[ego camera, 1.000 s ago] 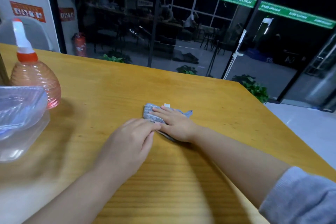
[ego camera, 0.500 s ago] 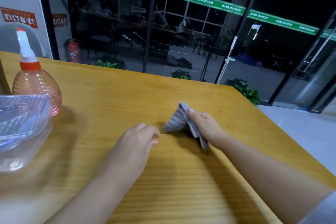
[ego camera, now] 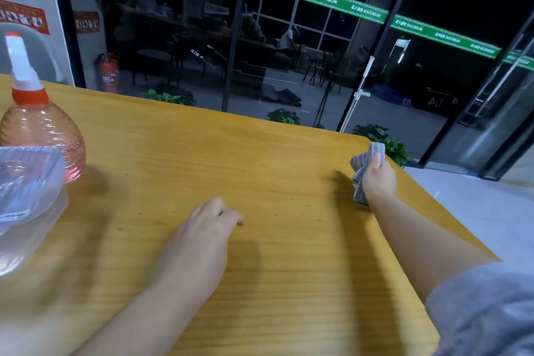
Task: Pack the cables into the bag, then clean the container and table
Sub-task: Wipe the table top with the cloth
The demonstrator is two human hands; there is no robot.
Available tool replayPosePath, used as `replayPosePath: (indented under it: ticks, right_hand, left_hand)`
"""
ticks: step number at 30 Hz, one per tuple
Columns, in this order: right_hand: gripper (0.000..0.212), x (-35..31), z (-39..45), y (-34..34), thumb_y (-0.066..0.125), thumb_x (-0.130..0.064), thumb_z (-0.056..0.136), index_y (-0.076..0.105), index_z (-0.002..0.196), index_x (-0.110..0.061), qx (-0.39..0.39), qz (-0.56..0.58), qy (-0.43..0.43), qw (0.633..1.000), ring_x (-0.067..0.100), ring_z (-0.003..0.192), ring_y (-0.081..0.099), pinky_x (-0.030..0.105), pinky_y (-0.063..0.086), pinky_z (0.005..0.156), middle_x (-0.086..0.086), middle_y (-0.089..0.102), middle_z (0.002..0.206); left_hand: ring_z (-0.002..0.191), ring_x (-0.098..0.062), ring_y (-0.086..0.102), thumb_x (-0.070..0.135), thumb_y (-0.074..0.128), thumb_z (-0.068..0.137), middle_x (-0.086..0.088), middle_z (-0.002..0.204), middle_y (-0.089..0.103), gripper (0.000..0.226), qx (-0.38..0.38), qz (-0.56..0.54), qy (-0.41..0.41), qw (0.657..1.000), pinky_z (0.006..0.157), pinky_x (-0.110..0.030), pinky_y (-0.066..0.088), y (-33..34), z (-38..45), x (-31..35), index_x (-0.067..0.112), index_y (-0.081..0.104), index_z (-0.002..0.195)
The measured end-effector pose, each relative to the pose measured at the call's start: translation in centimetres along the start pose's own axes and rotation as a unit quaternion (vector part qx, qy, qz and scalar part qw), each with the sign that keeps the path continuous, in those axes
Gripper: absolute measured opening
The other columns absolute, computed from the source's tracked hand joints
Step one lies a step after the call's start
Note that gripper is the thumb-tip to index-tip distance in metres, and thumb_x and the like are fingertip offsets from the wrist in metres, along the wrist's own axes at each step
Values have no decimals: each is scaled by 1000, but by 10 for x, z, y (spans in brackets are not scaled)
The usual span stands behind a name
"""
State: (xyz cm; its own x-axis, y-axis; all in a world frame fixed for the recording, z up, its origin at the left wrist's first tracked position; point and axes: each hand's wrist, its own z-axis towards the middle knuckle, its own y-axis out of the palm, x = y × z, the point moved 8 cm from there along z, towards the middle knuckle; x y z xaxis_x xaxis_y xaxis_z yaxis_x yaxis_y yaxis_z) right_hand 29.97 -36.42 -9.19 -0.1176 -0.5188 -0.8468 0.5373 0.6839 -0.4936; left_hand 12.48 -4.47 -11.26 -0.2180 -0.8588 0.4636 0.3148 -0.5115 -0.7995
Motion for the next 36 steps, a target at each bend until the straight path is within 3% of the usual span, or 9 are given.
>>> replayPosePath:
  ticks: [6,12,17,22,32,36]
  right_hand:
    - [57,21,9,24,21,-41,103,52,120,3,-45,-52,64,996,35,100,53,42,41,93,19,57,106]
    - [60,18,24,45,17,-43,102,50,128,2,-101,-102,80,986,36,115,50,42,36,100,21,55,124]
    - [66,14,19,66,15,-50,100,39,141,-4,-173,-173,74,967,38,130,39,45,28,108,21,42,142]
    - [61,4,13,82,13,-46,102,32,146,-9,-217,-208,25,954,36,137,30,43,23,111,19,33,149]
    - [53,-36,-30,133,15,-41,103,20,151,-19,-326,-228,-106,911,26,145,16,37,13,114,6,18,158]
    - [52,-44,-47,145,15,-36,104,20,151,-12,-365,-244,-178,881,15,146,9,29,7,115,0,17,158]
  left_hand:
    - [116,-6,41,29,34,98,18,118,48,28,-52,34,-2,998,96,-24,36,9,-1,4,36,51,119]
    - [111,-8,48,23,36,97,18,113,56,29,-35,34,-11,999,92,-24,38,6,0,1,33,58,114]
    - [107,-6,49,22,36,96,19,110,61,30,-20,35,-36,999,90,-23,39,5,4,-1,33,58,112]
    - [101,-6,53,21,45,93,18,100,64,23,-8,9,-60,998,76,-18,35,2,2,-2,31,64,102]
    - [108,0,48,29,37,96,23,108,60,25,-13,0,-76,997,87,-18,39,-1,1,-1,36,57,111]
    - [108,-1,49,30,37,96,22,109,60,26,-15,3,-81,997,88,-20,40,-1,2,-3,36,57,111]
